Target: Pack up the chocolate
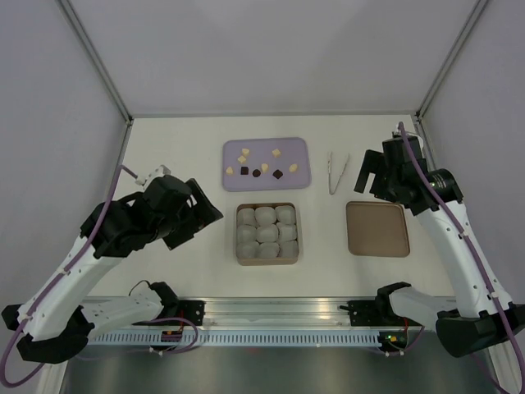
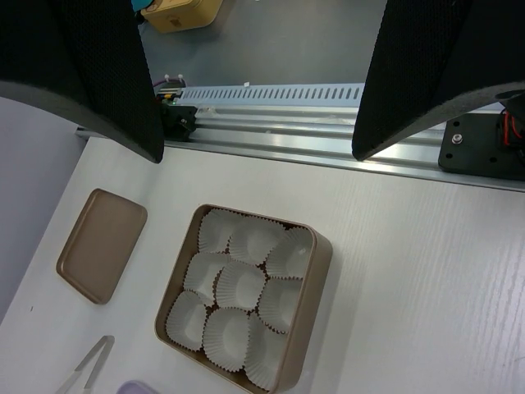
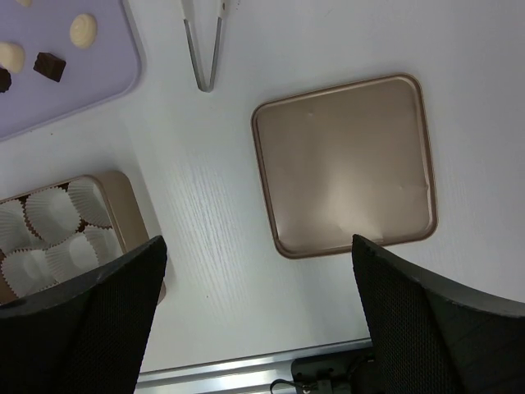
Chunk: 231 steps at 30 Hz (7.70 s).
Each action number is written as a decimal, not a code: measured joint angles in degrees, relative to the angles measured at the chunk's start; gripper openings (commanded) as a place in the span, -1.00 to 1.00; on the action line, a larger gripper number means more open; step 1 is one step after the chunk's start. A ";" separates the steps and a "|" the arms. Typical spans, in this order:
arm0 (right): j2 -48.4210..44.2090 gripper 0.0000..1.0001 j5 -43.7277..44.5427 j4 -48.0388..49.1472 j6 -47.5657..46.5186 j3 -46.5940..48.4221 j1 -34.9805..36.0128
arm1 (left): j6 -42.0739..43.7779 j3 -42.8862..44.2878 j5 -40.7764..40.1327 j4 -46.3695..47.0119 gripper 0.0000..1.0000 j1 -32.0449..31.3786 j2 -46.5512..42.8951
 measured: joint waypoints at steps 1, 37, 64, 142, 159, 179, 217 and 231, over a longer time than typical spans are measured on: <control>-0.17 0.96 0.00 0.02 -0.11 0.11 -0.02 | -0.04 0.00 -0.02 0.02 0.99 0.00 0.07; 44.70 0.96 -2.38 21.14 -4.37 8.59 0.00 | 0.61 -1.68 -0.15 0.02 0.99 0.50 6.67; 56.11 0.72 -0.07 33.38 -2.49 10.82 -0.39 | 1.03 -7.06 0.24 2.03 0.99 0.55 5.90; 59.56 -0.10 -14.88 -3.50 10.43 40.76 11.56 | -5.70 -9.81 -0.46 1.03 0.99 0.55 -6.32; 64.13 -0.05 -15.15 -4.31 23.37 44.52 12.92 | -6.36 -9.81 -1.46 0.98 0.99 0.55 -8.52; 68.57 -0.06 -13.31 -2.51 25.79 44.54 13.07 | -6.38 -9.79 -2.29 0.20 0.99 0.55 -9.25; 67.34 -0.75 -12.92 -0.87 17.70 41.09 12.22 | -6.47 -8.33 -3.39 0.04 0.99 0.55 -9.73; 56.57 -0.93 -14.34 2.80 5.60 31.39 11.58 | -6.51 -8.33 -3.34 0.04 0.99 0.55 -9.84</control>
